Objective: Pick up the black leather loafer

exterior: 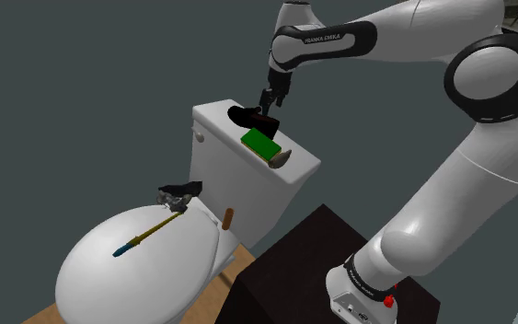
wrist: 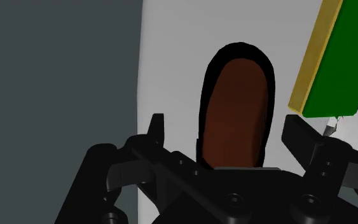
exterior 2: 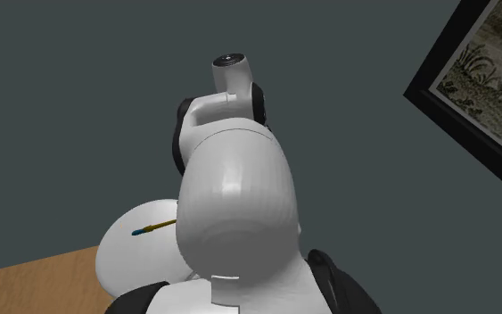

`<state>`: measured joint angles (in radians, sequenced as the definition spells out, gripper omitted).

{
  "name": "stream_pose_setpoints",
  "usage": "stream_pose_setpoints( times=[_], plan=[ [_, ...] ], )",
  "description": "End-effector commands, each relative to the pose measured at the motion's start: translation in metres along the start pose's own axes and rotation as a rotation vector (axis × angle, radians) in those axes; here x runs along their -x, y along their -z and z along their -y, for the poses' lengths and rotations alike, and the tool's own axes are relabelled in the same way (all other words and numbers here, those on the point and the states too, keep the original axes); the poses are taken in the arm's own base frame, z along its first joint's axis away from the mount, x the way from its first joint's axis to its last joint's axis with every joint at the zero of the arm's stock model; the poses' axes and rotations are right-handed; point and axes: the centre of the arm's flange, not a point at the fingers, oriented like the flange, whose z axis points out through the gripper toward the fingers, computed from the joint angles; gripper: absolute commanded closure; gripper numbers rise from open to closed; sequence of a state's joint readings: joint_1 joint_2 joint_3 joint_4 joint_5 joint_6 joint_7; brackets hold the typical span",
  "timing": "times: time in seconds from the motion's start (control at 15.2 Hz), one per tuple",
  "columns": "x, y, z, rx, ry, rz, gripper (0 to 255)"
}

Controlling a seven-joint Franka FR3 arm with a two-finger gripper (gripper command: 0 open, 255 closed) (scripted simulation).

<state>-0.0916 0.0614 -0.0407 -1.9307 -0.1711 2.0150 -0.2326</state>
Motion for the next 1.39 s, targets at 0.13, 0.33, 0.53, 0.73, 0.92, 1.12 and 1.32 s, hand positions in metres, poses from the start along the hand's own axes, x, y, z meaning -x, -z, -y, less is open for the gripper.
stream_pose_setpoints(
  times=[0.13,0.33,0.53,0.73,0.92,1.12,1.32],
  plan=[
    [-0.032,-0.017,-0.015,0.001,-0.005,-0.011,0],
    [-0.032,-0.033,-0.013,0.001,-0.005,-0.011,0],
    [-0.032,-0.049,-0.010,0.001,-0.005,-0.011,0],
    [-0.033,-0.052,-0.010,0.001,-0.005,-0.012,255],
    [-0.035,-0.051,-0.009,0.001,-0.004,-0.012,255],
    [-0.033,-0.049,-0.009,0.001,-0.004,-0.011,255],
    [-0.032,-0.052,-0.010,0.001,-0.005,-0.011,255]
  ],
)
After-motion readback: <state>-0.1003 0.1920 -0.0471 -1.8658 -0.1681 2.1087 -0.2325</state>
